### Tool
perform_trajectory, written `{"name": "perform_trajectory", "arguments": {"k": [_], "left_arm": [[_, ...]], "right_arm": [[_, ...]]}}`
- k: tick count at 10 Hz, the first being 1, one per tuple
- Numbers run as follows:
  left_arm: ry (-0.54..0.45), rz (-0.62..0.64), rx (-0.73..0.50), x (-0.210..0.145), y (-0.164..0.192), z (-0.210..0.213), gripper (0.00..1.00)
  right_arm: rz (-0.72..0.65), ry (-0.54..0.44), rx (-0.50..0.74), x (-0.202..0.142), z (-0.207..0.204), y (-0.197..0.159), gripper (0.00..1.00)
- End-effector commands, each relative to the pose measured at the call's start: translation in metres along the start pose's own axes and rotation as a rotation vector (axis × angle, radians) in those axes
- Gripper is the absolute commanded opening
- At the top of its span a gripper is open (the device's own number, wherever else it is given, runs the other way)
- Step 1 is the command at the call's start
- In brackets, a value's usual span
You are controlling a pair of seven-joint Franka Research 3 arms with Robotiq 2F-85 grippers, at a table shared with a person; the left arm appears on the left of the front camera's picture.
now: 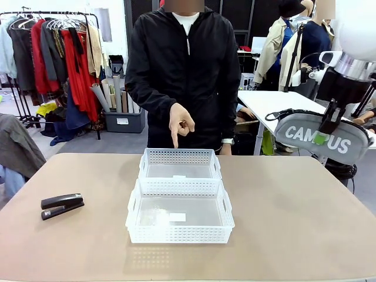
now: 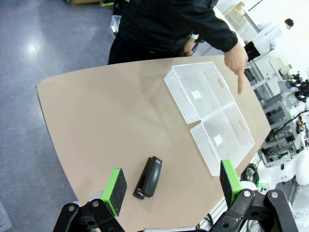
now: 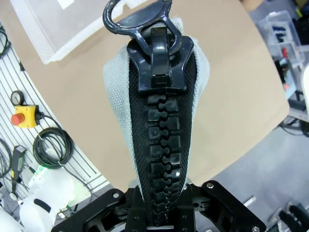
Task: Distribute items into two baskets.
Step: Move the picked Pencil pouch towards the Organizing basket indicated by the person, stopping as directed.
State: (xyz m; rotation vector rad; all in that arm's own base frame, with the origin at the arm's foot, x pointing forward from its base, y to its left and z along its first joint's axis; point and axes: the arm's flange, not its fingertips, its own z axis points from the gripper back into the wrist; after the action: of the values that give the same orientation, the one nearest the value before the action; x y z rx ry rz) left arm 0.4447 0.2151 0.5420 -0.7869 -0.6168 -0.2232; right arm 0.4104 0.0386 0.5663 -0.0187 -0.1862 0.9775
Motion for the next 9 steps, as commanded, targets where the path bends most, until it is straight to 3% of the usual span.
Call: {"name": "perform_trajectory", "arguments": {"k": [1,5,9], "left_arm": [[-0.004,-0.002,-0.002,0.0,-0.002,0.002,1.0],[-0.004,-0.002,-0.002,0.0,-0.002,0.002,1.0],[-0.004,-0.002,-0.002,0.0,-0.002,0.002,1.0]], "right_arm": [[0.078,-0.009,-0.022,-0.006,-0.003,0.015,0.0],[0.2,0.0,-0.048,-0.016,-0.007,0.061,0.0],[0.37,0.014,-0.079,-0.015,-0.027,0.085,0.0]]}}
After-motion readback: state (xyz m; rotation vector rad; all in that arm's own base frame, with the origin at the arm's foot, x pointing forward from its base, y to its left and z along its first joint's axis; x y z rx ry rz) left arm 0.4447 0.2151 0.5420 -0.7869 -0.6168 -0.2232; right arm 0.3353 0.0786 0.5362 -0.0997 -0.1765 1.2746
